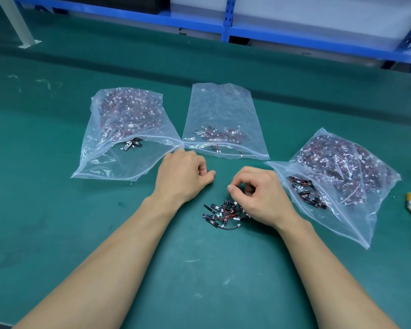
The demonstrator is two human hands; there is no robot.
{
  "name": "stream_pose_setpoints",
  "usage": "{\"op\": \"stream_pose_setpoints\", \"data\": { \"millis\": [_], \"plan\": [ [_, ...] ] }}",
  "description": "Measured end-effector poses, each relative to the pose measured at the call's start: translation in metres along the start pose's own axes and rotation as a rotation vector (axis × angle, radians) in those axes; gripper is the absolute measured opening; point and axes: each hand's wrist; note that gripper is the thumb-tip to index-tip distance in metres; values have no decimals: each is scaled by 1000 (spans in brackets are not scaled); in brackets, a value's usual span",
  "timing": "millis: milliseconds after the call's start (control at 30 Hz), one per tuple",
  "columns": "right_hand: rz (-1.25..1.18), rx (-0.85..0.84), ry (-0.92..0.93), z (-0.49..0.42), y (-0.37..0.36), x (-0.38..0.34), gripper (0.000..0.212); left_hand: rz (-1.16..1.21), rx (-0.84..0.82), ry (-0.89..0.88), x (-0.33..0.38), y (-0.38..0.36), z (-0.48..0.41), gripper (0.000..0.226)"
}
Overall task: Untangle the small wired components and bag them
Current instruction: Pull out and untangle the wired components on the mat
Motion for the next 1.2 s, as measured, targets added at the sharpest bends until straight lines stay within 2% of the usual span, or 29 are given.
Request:
{"op": "stream_pose_setpoints", "data": {
  "millis": [100, 200, 300, 400, 533, 600, 800, 1000, 1200],
  "plan": [
    [13, -17, 0, 0, 1, -3, 14, 21, 16, 27, -2, 1, 0, 43],
    [45, -111, 33, 2, 3, -10, 10, 83, 54, -8, -5, 3, 2, 43],
    [75, -209, 55, 4, 2, -17, 17, 122, 70, -63, -9, 5, 5, 41],
    [174, -226, 51, 5, -2, -26, 27, 150, 77, -90, -11, 5, 7, 37],
    [236, -261, 31, 2, -13, -34, 13, 169, 85, -92, -12, 7, 8, 34],
    [112, -248, 14, 2, -16, -33, 2, 199, 86, -101, -13, 7, 8, 33],
    [-254, -225, -110, 3, -11, -28, 18, 286, 105, -113, -11, 7, 9, 33],
    [-663, 3, -137, 0, -6, -27, 21, 331, 99, -137, -11, 5, 10, 32],
    [-802, 67, -176, -2, -4, -18, 28, 308, 51, -160, -11, 5, 10, 32]
  ]
}}
Point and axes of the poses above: each hand's wrist, its own z-axis away from the middle knuckle, its own y-axis out of the back of the hand, x = y × z, and after that the axes turned 14 degrees about -x, right-handed
